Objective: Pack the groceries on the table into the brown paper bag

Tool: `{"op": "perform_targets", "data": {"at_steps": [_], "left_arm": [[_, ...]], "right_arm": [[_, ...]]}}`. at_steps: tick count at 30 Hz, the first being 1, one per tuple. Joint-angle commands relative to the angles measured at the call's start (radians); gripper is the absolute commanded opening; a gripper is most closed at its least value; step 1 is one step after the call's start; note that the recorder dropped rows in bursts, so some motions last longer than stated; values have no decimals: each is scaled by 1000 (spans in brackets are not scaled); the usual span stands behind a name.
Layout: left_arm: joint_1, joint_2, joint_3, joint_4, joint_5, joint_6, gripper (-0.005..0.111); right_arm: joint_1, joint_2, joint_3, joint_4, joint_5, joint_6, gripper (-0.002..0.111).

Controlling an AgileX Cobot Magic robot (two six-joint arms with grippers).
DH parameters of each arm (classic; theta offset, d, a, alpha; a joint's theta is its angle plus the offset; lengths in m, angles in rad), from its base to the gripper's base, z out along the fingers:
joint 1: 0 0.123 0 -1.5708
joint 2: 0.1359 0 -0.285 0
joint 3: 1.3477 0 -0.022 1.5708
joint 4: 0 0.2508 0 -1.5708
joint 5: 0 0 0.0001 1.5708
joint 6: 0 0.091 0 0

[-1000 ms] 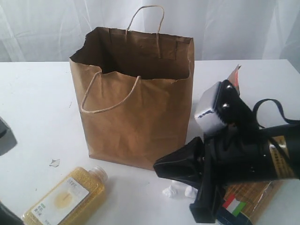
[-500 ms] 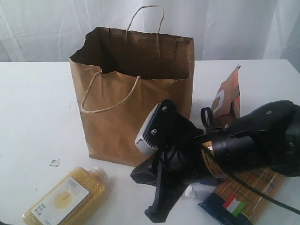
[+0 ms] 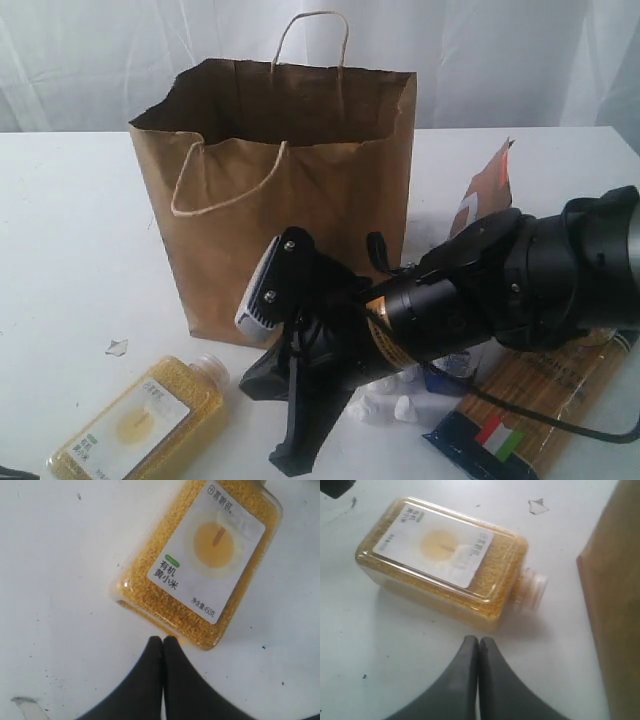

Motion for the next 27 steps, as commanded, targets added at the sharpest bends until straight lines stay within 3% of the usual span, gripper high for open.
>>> {"op": "perform_targets", "data": {"at_steps": [1, 4, 12, 14, 17, 20, 22, 24, 27], "left_arm": [[-1, -7, 7, 0, 11, -2, 0], [-1, -7, -8, 0, 11, 61, 0], [-1, -5, -155, 0, 88, 360, 0], [-1, 0, -174, 0, 112, 421, 4], [-1, 23, -184, -4, 120, 445, 27], [-1, 66, -184, -28, 102, 450, 71], [-1, 103, -184, -59, 91, 451, 92], [-1, 149, -184, -87, 87, 492, 101], [-1, 218, -184, -90, 75, 557, 100]], "right_arm": [[71, -3, -2, 2, -3, -13, 0], [80, -10, 10, 2, 0, 121, 0], [80, -153, 150, 2, 64, 178, 0], [80, -204, 178, 2, 69, 191, 0], [80, -294, 204, 2, 69, 212, 0], [80, -399, 219, 2, 98, 266, 0], [80, -466, 234, 2, 144, 314, 0], [80, -524, 254, 2, 195, 338, 0], [80, -589, 280, 2, 246, 366, 0]]}}
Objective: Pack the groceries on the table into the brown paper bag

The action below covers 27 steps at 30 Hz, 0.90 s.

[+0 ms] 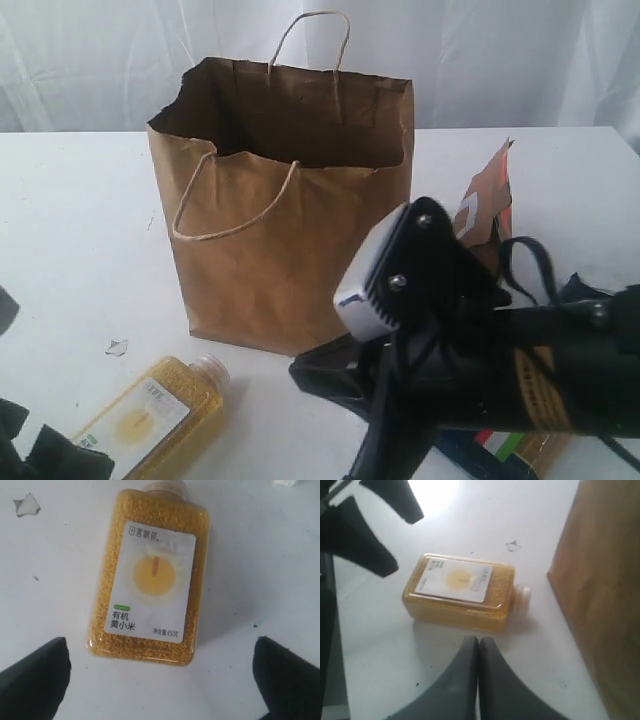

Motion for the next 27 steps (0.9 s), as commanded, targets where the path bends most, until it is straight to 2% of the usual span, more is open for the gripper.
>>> {"op": "perform_targets", "data": {"at_steps": [1, 6, 13, 20, 24, 27], "left_arm": [[-1, 99, -5, -28, -22, 89, 99], [-1, 198, -16, -52, -79, 151, 98], [-1, 281, -122, -78, -29, 293, 98], [-1, 418, -186, -86, 71, 338, 98], [-1, 474, -222, -159, 101, 412, 106], [-1, 500, -241, -163, 85, 412, 106]], "right_arm": [[4, -98, 43, 4, 77, 53, 0], [4, -157, 64, 4, 68, 93, 0], [4, -179, 71, 4, 47, 95, 0], [4, -179, 71, 4, 28, 95, 0], [4, -179, 71, 4, 8, 95, 0], [4, -179, 71, 4, 4, 95, 0]]}}
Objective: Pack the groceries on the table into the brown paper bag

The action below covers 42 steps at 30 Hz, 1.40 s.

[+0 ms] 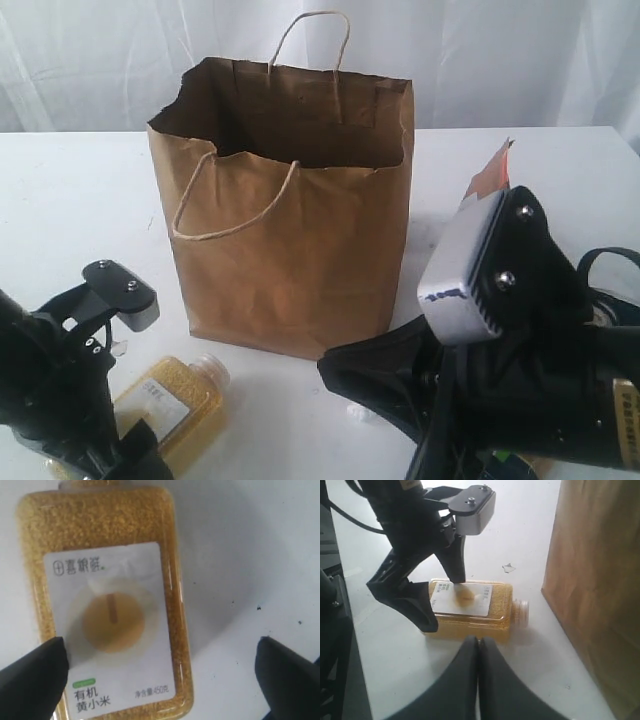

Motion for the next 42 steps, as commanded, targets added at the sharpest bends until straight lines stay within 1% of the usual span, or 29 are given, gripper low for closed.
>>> {"op": "perform_targets", "data": {"at_steps": [1, 4, 8, 12, 15, 34, 42], "left_arm": [[-1, 38, -23, -34, 1, 17, 106], [-1, 52, -24, -16, -25, 17, 106], [-1, 59, -26, 52, -27, 0, 106], [-1, 53, -64, 162, 40, -92, 105], [-1, 53, -100, 220, 88, -130, 105], [-1, 72, -110, 221, 81, -129, 105], [-7, 111, -110, 150, 71, -102, 105]], "right_arm": [[4, -5, 5, 4, -9, 7, 0], [4, -5, 5, 4, -14, 7, 0], [4, -5, 5, 4, -14, 7, 0], [4, -5, 5, 4, -14, 7, 0], [4, -5, 5, 4, -14, 7, 0], [4, -5, 5, 4, -2, 7, 0], [4, -5, 5, 4, 0, 5, 0]]}}
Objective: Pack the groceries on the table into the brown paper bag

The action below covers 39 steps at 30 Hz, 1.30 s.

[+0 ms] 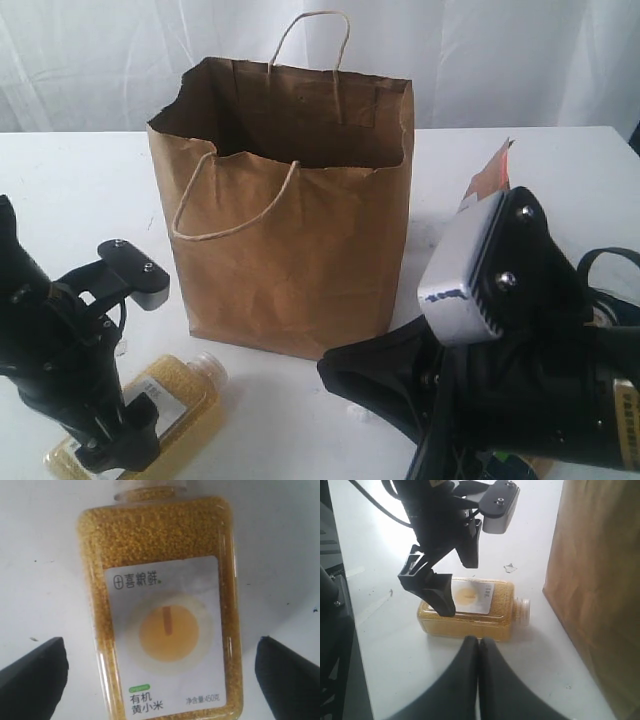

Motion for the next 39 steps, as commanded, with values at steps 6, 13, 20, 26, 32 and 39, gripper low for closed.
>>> {"op": "perform_targets", "data": {"at_steps": [6, 13, 20, 26, 32, 39], "left_arm": [[-84, 56, -3, -38, -10, 18, 105], [-112, 141, -3, 85, -21, -92, 105], [-112, 207, -3, 101, -38, -94, 105], [-112, 212, -3, 103, -28, -133, 58], [-112, 212, -3, 128, 49, -125, 0], [-112, 132, -3, 180, 67, -160, 0]], "right_arm": [[4, -5, 5, 4, 6, 5, 0], [4, -5, 5, 4, 6, 5, 0], [4, -5, 5, 4, 28, 15, 0], [4, -5, 5, 4, 28, 15, 0], [4, -5, 5, 4, 24, 15, 0], [4, -5, 5, 4, 19, 15, 0]]}}
